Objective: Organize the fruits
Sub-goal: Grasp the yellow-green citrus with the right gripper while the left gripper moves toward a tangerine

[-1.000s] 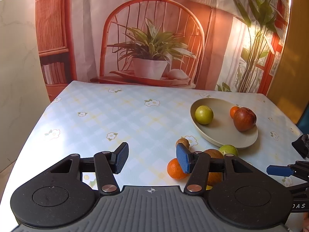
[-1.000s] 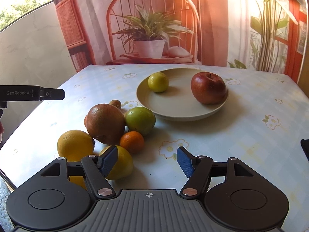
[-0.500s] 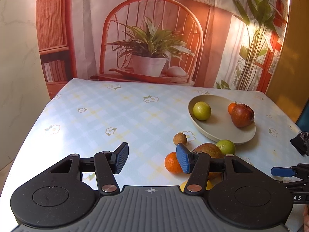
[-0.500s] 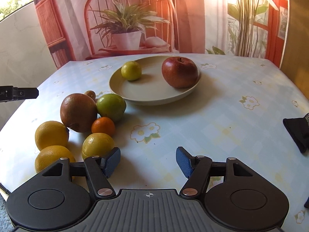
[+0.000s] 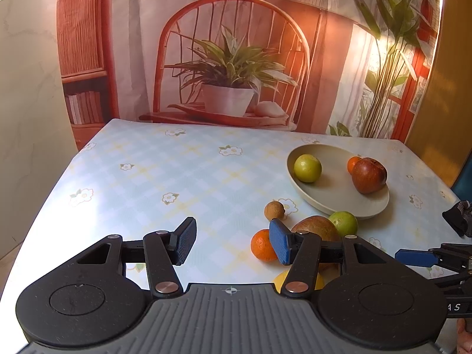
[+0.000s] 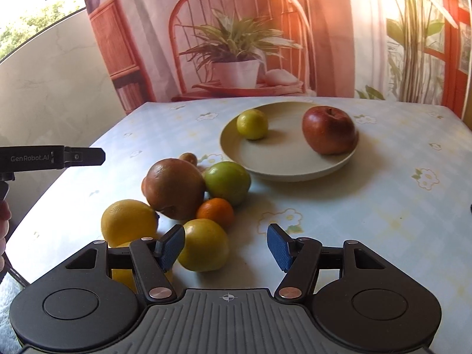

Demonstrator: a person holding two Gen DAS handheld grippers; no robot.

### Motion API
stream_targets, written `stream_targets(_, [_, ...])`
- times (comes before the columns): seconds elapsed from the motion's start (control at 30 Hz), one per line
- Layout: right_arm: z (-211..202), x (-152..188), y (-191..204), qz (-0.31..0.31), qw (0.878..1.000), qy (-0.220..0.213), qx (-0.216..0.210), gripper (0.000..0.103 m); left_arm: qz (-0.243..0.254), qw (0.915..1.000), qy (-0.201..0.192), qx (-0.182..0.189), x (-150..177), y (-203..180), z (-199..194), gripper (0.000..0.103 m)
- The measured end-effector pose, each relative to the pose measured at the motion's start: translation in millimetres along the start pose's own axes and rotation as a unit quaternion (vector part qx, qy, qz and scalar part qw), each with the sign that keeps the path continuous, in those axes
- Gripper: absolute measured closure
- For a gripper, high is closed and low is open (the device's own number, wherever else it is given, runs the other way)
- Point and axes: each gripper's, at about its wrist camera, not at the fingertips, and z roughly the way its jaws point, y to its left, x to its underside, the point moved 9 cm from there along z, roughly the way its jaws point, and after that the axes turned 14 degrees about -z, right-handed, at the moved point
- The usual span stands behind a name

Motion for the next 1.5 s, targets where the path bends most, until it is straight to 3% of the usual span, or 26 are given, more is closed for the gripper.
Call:
stream_targets(0.1, [9.6, -2.1, 3.8, 0.013, 1.000, 0.012, -0.022, 0.046, 0.000, 1.0000, 0.001, -0.001, 0.1, 0.5, -0.4, 0.046])
stream_targets(0.33, [19.7, 6.1, 2.9, 0.056, 0.996, 0.029, -0.058, 0.060, 0.001, 1.0000, 0.005, -0.004, 1.5, 1.6, 1.8, 0.046])
stream_targets(0.53, [15.4, 11.0, 1.2, 0.066, 0.995, 0.020, -0.066, 0.061, 0.002, 0.9998, 0.020, -0.004, 7.4, 2.8, 7.4, 0.046])
stream_targets(0.7, [7.3, 15.9, -3.9, 0.055, 0.997, 0.008, -0.045, 0.061, -0.009, 0.9989, 0.046, 0.008, 14.7, 4.9, 17.3, 0.046])
stream_targets(0.83, [2.6, 17.4, -16.2, 0.054, 0.998, -0.001, -0.014, 0.061, 0.010, 0.9978, 0.064, 0.014, 19.6, 2.2, 30.5, 0.046])
stream_targets(1.07, [1.9, 20.0, -20.6, 0.062, 0.998, -0.006, -0.016, 0.061, 0.016, 0.9946, 0.097, 0.032, 21.5, 0.3, 54.9, 0.047])
stream_targets(1.23, [1.5, 20.9, -20.9, 0.065, 0.998, -0.009, -0.020, 0.061, 0.046, 0.9926, 0.104, 0.042, 27.0, -4.1, 62.8, 0.051])
stream_targets(1.5, [1.3, 21.2, -22.2, 0.068, 0.997, -0.010, -0.023, 0.061, 0.035, 0.9916, 0.108, 0.061, 22.0, -8.9, 72.8, 0.051])
